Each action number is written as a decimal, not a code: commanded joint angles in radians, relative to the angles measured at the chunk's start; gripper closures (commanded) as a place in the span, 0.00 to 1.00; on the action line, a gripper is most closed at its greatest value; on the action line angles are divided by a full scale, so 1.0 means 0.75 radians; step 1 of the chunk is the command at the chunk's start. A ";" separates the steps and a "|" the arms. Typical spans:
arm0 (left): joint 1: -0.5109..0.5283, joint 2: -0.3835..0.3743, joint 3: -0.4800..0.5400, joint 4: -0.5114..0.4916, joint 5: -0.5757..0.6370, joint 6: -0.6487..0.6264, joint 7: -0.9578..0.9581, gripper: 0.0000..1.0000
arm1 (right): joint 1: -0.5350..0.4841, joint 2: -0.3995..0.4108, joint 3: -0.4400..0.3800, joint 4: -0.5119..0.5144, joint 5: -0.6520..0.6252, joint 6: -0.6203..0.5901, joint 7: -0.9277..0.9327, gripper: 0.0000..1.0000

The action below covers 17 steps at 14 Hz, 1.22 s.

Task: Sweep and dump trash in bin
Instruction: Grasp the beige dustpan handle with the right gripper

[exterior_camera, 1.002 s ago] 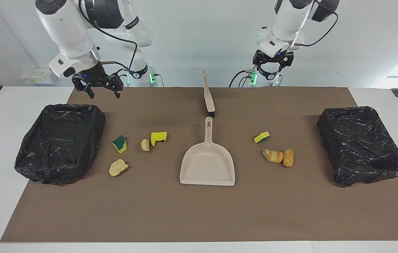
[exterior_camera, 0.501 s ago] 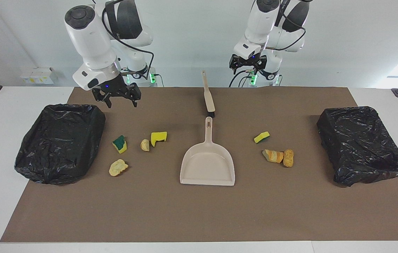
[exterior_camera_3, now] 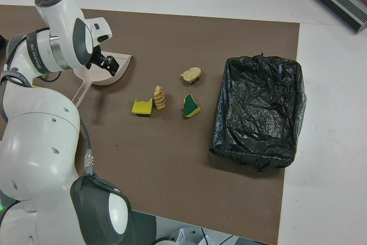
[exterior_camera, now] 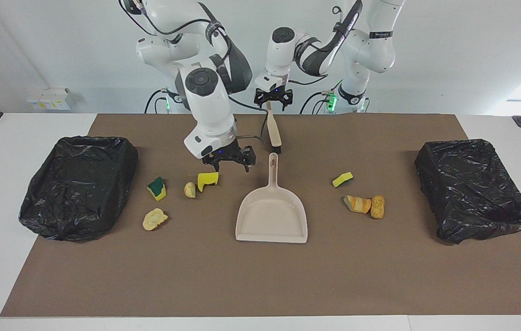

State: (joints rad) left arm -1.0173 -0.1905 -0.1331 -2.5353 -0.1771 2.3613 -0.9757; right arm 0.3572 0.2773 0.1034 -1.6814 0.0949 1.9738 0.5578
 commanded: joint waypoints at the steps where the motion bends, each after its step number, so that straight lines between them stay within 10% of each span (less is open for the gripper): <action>1: -0.077 0.041 0.022 -0.009 -0.013 0.022 -0.039 0.00 | 0.078 0.080 -0.007 0.070 -0.002 0.041 0.131 0.00; 11: -0.071 0.031 0.030 0.051 -0.013 -0.125 -0.029 0.00 | 0.235 0.129 -0.005 -0.065 -0.073 0.152 0.267 0.01; 15: -0.069 0.031 0.032 0.053 -0.013 -0.134 -0.022 0.86 | 0.240 0.129 -0.005 -0.094 -0.069 0.132 0.228 0.27; 17: -0.069 0.027 0.038 0.059 -0.011 -0.156 -0.018 1.00 | 0.240 0.129 -0.005 -0.094 -0.053 0.127 0.195 0.56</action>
State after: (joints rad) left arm -1.0610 -0.1568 -0.1177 -2.5019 -0.1772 2.2827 -0.9918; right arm 0.5354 0.3903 0.1018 -1.7318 0.0528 2.0650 0.7373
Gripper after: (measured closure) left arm 0.621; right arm 0.374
